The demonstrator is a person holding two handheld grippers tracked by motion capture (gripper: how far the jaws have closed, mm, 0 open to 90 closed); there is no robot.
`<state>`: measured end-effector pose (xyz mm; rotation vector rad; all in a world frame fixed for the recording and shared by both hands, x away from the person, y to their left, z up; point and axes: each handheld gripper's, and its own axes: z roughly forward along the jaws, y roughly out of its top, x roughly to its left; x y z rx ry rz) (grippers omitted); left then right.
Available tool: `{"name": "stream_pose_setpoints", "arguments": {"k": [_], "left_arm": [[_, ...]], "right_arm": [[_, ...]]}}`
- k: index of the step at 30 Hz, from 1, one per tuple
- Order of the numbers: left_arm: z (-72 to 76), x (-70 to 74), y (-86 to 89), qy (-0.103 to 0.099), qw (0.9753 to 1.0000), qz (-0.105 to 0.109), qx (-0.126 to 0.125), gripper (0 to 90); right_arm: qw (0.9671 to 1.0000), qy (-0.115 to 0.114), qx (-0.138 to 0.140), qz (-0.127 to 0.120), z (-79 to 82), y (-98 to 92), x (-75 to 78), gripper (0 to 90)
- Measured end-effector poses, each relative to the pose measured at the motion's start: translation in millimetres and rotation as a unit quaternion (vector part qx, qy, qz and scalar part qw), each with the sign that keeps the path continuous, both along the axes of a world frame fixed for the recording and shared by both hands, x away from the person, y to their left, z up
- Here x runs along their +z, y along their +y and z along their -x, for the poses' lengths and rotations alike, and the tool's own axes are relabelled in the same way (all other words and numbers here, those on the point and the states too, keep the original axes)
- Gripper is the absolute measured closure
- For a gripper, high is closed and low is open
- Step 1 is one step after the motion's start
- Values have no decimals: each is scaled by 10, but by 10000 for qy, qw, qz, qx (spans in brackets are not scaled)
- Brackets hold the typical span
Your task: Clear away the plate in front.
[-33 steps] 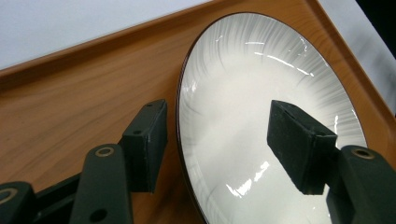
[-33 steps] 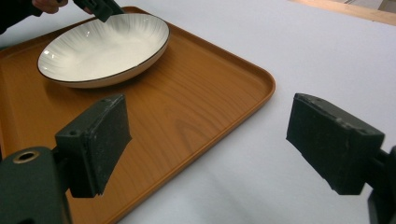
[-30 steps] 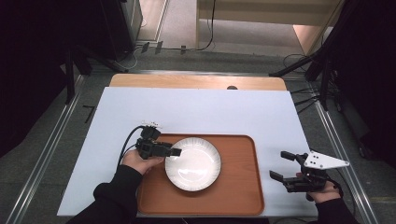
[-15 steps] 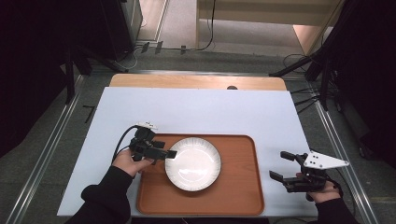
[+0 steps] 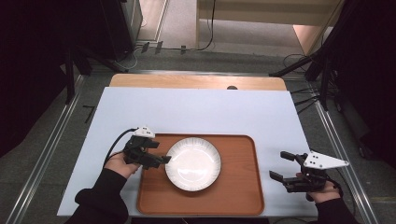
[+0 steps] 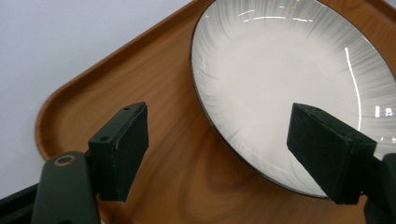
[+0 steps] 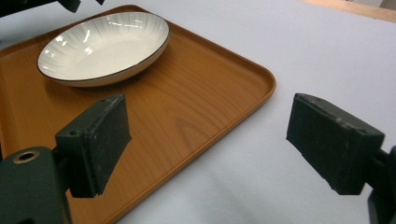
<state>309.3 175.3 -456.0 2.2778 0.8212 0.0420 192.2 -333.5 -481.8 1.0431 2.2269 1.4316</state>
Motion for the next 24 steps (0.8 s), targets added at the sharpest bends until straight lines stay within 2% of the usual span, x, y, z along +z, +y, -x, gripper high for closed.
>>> {"name": "stream_pose_setpoints", "arguments": {"k": [2,6,8,13,19,24], "left_arm": [[1,-7,47,-3,9999,80,-75,220],[9,-9,123,-152,9999,-13,-14,219],[13,-9,166,-212,9998,33,42,220],[-7,-13,280,-387,9992,137,-35,219],[-8,-21,402,-529,9984,159,140,224],[5,-30,512,-557,9978,248,247,224]], "right_arm": [[10000,-2,-3,-32,4,2,1,142],[10000,-11,10,-4,3,7,2,142],[10000,-5,8,2,2,4,2,142],[10000,4,4,14,3,2,2,142],[10000,4,-3,8,3,1,2,142],[10000,-3,-7,2,2,1,1,142]]}}
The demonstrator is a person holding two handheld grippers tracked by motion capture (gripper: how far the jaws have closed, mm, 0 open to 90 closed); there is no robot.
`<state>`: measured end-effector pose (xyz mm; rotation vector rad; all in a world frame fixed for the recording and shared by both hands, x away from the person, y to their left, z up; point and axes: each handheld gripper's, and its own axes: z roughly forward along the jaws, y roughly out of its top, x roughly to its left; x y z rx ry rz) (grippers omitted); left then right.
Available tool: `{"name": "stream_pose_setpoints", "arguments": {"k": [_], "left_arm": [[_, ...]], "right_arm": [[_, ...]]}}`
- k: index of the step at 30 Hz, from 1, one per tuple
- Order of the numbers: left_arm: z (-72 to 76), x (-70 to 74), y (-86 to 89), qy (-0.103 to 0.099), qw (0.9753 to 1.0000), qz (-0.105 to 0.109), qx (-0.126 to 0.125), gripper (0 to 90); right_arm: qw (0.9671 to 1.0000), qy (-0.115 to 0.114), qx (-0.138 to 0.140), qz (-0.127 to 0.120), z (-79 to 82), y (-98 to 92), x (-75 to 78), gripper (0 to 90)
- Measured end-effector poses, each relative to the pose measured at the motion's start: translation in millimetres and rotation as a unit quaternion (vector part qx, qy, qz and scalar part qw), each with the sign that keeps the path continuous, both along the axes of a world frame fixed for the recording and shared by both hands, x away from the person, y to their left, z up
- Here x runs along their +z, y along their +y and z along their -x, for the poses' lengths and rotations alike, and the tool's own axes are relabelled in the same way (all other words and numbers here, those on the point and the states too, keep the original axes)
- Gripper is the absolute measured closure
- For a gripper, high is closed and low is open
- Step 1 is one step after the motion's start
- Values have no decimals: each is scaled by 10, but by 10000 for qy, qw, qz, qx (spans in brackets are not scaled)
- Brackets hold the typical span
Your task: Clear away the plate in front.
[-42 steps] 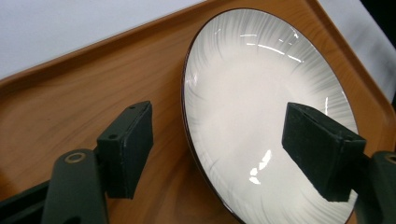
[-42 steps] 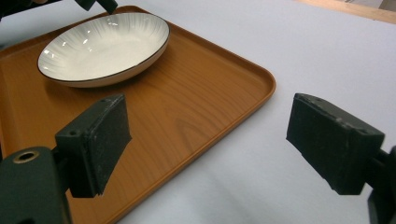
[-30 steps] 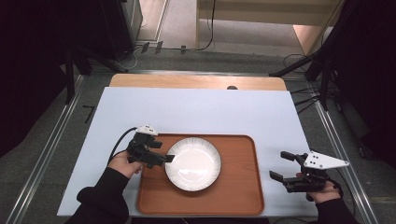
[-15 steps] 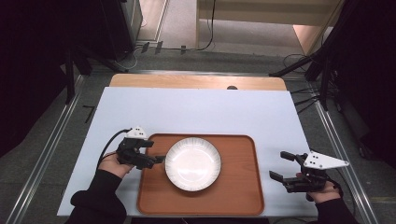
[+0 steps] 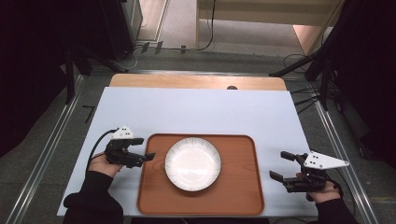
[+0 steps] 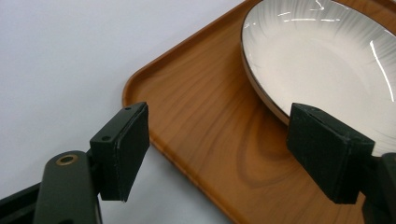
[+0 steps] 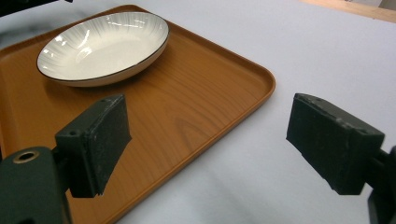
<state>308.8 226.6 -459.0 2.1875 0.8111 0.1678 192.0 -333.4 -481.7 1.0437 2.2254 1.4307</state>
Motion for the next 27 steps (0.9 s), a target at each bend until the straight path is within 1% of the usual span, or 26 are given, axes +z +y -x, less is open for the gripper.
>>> {"name": "stream_pose_setpoints", "arguments": {"k": [4,10,11,18,22,24,27], "left_arm": [[11,0,58,-5,10000,-25,49,224],[52,14,141,-115,9999,102,27,224],[61,19,161,-124,9999,90,50,224],[107,16,308,-161,9995,212,184,224],[137,26,369,-224,9991,284,214,224],[143,27,408,-247,9987,370,233,224],[146,27,463,-304,9984,415,231,224]], "right_arm": [[10000,1,-8,-12,1,0,0,142],[10000,-9,-17,-2,1,-5,1,142],[10000,-10,-20,1,1,-6,1,142],[10000,-1,-39,-5,4,-10,4,142],[10000,6,-63,-8,5,-10,5,141],[10000,-11,-56,-14,3,-13,5,142],[10000,-12,-58,-15,4,-13,6,141]]}}
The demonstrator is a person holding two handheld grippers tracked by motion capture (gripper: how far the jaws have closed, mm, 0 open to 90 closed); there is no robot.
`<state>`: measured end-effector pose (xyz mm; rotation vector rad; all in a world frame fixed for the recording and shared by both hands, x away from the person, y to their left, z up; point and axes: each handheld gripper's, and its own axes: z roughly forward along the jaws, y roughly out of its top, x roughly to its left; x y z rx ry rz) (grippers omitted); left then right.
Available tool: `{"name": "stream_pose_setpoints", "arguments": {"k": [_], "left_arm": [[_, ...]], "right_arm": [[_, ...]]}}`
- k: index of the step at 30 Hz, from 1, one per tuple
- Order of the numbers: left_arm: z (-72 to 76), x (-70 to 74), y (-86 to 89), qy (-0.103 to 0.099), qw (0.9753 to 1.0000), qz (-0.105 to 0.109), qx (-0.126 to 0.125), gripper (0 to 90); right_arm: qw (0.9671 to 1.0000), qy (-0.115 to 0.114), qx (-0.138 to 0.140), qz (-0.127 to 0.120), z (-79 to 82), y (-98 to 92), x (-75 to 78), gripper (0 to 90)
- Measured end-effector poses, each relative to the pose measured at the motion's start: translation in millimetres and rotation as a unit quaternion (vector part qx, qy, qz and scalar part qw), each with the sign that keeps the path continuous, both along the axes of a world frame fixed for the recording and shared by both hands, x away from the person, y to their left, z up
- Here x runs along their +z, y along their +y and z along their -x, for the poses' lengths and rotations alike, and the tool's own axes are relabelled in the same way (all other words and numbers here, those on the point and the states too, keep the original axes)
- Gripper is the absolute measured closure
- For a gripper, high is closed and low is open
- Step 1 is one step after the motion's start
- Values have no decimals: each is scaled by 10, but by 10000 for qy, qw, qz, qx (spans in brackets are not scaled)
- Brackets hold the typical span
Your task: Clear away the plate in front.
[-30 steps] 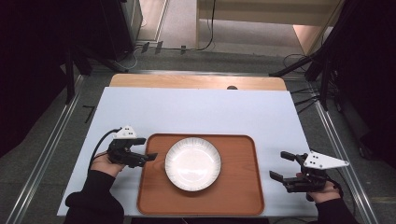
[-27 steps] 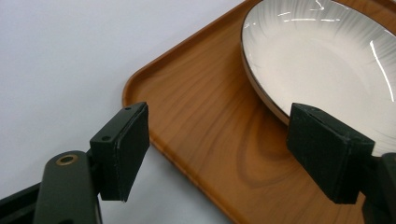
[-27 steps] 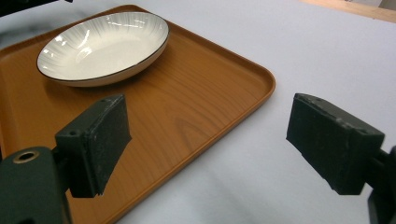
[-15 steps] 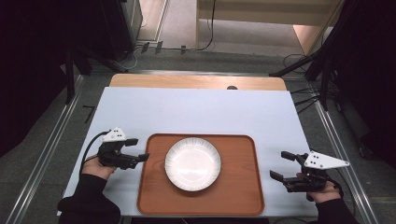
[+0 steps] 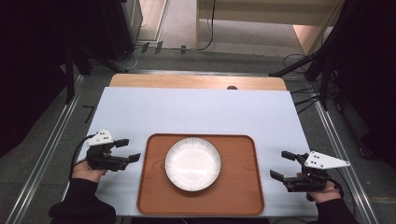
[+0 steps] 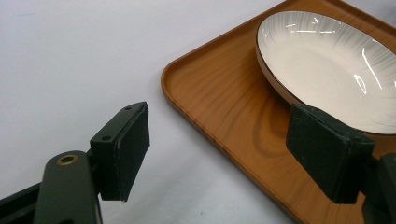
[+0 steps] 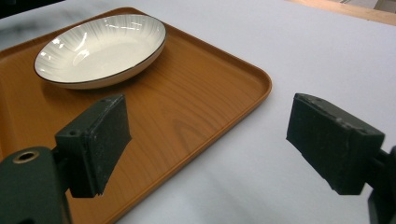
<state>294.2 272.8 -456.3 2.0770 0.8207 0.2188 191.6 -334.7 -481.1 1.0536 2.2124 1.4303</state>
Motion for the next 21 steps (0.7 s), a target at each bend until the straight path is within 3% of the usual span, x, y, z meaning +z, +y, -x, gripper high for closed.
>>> {"name": "stream_pose_setpoints", "arguments": {"k": [8,21], "left_arm": [[-4,-18,98,-50,9999,139,8,224],[-33,-57,132,-16,9999,49,154,225]], "right_arm": [[10000,19,1,6,2,2,0,141],[10000,5,27,15,-4,10,-8,142]]}}
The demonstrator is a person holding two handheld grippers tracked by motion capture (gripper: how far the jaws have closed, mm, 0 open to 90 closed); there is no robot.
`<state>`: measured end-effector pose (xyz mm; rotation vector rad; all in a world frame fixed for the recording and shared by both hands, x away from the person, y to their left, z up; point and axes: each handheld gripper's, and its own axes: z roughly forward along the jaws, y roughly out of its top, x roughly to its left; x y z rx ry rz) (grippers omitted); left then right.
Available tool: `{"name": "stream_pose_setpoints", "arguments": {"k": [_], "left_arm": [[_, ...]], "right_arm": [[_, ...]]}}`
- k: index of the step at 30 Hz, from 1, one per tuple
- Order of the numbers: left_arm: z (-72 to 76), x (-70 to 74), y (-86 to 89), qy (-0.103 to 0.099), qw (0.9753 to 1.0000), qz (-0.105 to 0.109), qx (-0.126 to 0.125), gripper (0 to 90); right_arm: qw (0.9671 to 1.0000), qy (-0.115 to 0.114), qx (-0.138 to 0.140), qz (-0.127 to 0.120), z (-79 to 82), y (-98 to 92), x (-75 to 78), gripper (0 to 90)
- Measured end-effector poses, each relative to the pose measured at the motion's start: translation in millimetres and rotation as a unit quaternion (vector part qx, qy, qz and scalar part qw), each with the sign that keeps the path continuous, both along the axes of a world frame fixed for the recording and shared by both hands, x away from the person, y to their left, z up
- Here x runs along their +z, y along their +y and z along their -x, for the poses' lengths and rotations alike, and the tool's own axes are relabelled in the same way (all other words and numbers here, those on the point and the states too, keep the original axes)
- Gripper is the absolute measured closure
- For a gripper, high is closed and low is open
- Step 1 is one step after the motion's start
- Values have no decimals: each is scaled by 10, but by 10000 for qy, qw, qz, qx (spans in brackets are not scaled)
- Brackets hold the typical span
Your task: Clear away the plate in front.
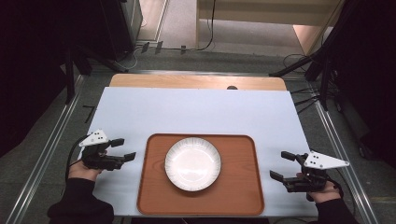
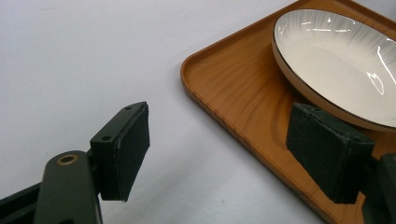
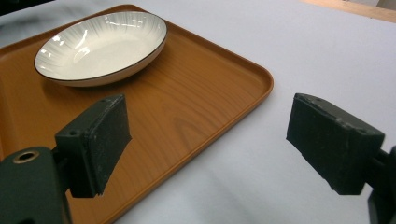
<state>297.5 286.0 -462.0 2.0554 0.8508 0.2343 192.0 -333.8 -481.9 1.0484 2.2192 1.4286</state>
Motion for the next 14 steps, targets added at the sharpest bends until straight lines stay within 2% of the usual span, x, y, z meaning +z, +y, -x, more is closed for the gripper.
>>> {"name": "stream_pose_setpoints", "arguments": {"k": [14], "left_arm": [[-7,-10,-3,64,10000,-11,-24,225]], "right_arm": [[10000,20,3,20,-4,-3,-3,141]]}}
